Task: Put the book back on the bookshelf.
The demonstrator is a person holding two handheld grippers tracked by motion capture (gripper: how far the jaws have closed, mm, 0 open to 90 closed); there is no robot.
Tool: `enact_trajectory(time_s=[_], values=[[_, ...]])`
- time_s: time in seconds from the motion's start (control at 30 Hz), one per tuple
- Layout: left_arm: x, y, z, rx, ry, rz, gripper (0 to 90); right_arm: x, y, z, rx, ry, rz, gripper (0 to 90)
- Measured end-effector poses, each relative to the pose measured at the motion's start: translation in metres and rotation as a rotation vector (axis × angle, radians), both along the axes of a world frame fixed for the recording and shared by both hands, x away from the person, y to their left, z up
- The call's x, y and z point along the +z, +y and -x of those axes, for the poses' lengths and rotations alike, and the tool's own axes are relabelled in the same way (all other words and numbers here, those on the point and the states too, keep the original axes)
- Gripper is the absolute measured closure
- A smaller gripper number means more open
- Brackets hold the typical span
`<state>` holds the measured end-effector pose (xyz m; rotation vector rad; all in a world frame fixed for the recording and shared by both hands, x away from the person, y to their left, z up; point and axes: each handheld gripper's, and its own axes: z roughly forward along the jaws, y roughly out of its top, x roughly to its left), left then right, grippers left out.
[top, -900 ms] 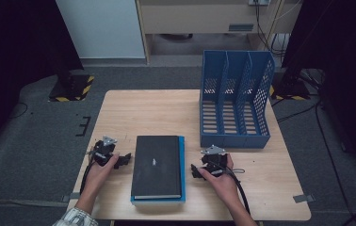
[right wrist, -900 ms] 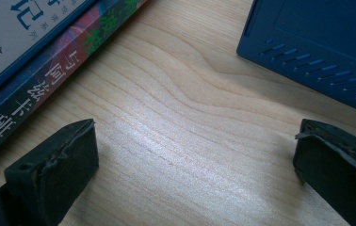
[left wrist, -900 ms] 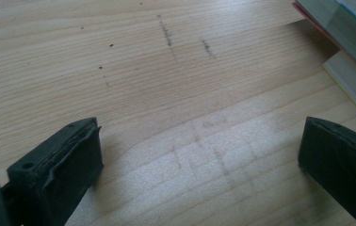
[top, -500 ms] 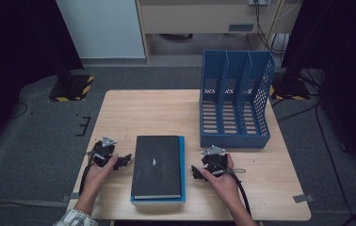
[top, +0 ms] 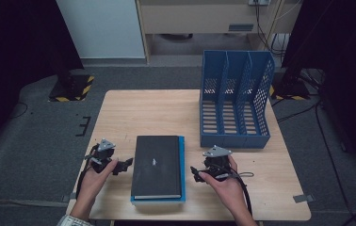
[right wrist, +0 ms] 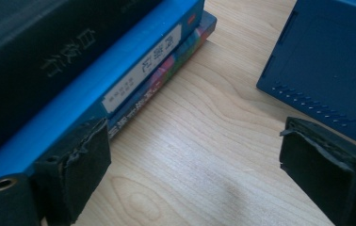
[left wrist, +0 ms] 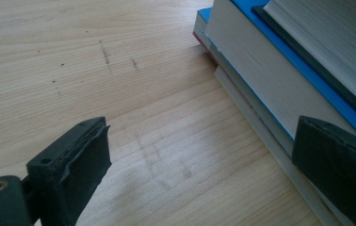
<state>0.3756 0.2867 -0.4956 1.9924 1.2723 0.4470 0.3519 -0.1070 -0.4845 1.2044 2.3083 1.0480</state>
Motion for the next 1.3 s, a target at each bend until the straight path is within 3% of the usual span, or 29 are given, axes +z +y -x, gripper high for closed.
enact_trajectory(time_s=[0.17,0.4,0.47,0.6,0.63,0.7,0.77,1.07,1.3], values=[[0.008,0.002,0.003,-0.006,-0.024,0.026,5.0,0.005,0.001,0.000,0.018,0.002,0.007,12.5],[0.017,0.004,0.008,-0.027,-0.039,0.064,4.9,0.021,0.005,0.008,0.075,-0.065,-0.008,11.7],[0.021,0.005,0.008,-0.029,-0.039,0.065,5.0,0.022,0.006,0.010,0.089,-0.066,-0.004,11.7],[0.031,0.002,0.010,-0.062,-0.040,0.110,5.1,0.028,0.010,0.012,0.108,-0.074,-0.009,12.6],[0.037,-0.003,0.012,-0.084,-0.055,0.086,5.1,0.033,0.013,0.014,0.116,-0.092,-0.006,13.1],[0.041,-0.007,0.012,-0.097,-0.063,0.081,5.1,0.036,0.015,0.015,0.124,-0.092,-0.009,13.3],[0.043,-0.009,0.013,-0.102,-0.067,0.099,5.1,0.037,0.017,0.016,0.131,-0.093,-0.013,13.3],[0.049,-0.039,0.017,-0.178,-0.057,0.075,4.5,0.038,0.047,0.010,0.207,-0.073,-0.025,10.9],[0.049,-0.055,0.019,-0.227,-0.023,0.083,12.2,0.037,0.054,0.005,0.233,-0.052,-0.051,10.9]])
